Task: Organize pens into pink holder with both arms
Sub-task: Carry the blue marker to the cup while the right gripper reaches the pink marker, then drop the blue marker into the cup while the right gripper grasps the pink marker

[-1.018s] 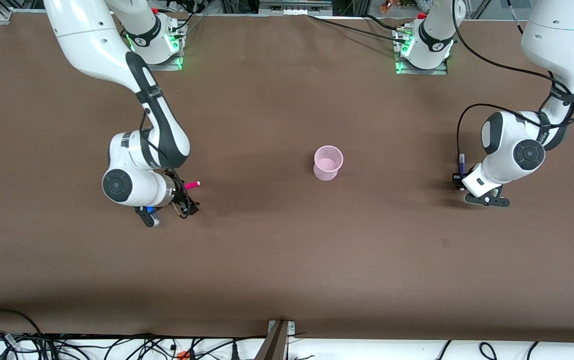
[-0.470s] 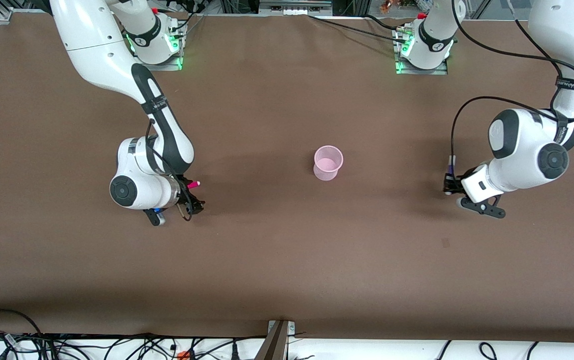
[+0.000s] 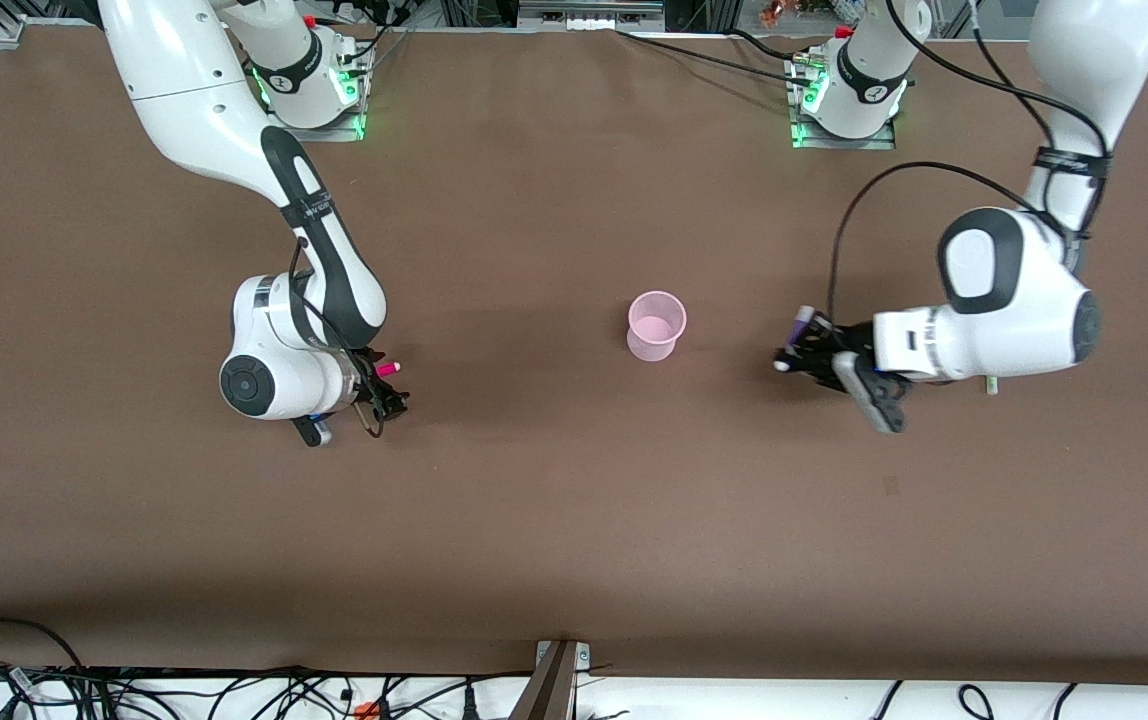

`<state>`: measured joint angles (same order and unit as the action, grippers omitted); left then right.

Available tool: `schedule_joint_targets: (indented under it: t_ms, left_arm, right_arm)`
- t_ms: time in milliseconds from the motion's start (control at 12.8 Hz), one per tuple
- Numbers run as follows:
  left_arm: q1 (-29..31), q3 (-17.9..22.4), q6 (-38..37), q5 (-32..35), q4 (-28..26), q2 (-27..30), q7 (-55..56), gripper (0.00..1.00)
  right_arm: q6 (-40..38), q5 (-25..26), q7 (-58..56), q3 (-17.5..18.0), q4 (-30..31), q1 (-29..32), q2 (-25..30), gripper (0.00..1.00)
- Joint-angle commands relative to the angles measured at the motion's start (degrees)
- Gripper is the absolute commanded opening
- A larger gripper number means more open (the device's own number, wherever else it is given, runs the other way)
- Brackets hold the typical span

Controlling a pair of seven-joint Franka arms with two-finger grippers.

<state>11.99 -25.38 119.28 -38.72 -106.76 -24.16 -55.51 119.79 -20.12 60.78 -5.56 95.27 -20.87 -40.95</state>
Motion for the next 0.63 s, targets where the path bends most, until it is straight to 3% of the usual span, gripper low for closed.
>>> schedule_joint_targets:
  t_ms: [0, 235, 548]
  left_arm:
    - [-0.3, -5.8, 0.0, -8.4, 1.8, -3.0, -12.7, 0.0]
    - [-3.0, -6.0, 2.2, -11.5, 4.3, -3.9, -29.9, 0.0]
    - [-8.5, -6.2, 8.3, -8.4, 1.1, -0.6, -32.6, 0.0]
  right_arm:
    - [-0.3, -1.0, -0.5, -0.1, 1.6, 0.1, 0.9, 0.7]
    - [-0.1, -1.0, -1.4, -0.2, 2.6, 0.1, 1.8, 0.68]
    - [0.1, -1.0, -4.8, -1.1, 4.6, 0.3, 4.3, 0.68]
